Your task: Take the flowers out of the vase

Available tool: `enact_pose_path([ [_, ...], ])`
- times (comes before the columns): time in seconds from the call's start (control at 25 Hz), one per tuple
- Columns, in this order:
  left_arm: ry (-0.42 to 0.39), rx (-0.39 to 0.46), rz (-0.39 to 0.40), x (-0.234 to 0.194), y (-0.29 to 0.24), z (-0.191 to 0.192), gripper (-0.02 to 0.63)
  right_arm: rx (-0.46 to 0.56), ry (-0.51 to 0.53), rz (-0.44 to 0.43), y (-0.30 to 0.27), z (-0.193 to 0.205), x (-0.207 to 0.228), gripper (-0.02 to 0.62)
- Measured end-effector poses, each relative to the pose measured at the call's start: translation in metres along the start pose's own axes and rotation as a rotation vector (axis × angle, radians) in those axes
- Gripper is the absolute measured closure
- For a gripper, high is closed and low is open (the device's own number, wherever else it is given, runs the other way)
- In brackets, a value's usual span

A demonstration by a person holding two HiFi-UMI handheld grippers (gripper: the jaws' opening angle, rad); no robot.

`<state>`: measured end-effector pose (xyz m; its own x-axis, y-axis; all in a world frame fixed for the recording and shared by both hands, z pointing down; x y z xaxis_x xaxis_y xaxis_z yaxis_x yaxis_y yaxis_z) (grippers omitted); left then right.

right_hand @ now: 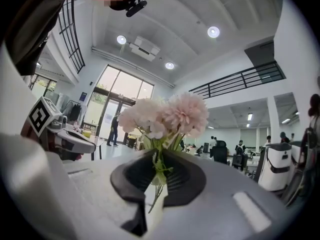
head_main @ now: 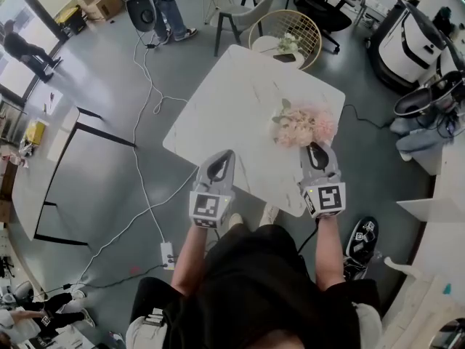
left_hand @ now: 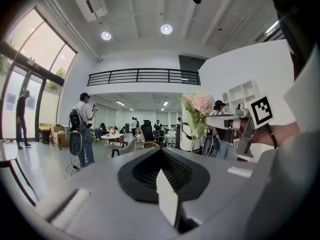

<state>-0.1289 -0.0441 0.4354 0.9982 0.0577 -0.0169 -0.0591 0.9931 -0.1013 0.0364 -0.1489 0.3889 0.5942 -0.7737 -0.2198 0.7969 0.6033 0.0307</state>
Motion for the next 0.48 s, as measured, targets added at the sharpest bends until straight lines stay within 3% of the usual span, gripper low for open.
enact_pose_path([
  [0.48, -0.028, 0.007, 0.104, 0.019, 0.022, 0.0, 0.598, -0.064, -0.042, 0.093, 0.051, 0.019, -0.027, 0.569],
])
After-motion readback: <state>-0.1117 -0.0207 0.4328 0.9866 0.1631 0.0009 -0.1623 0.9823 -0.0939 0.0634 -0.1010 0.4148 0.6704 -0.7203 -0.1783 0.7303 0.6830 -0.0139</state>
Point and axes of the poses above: the fingertips, and each gripper's own axes: y backward along the fingers, x to its right, z out of its underside, the point moved 1 cm from there along y, backward along the fingers, and after that the axes turned 2 degrees about y, right-handed, at the moved point
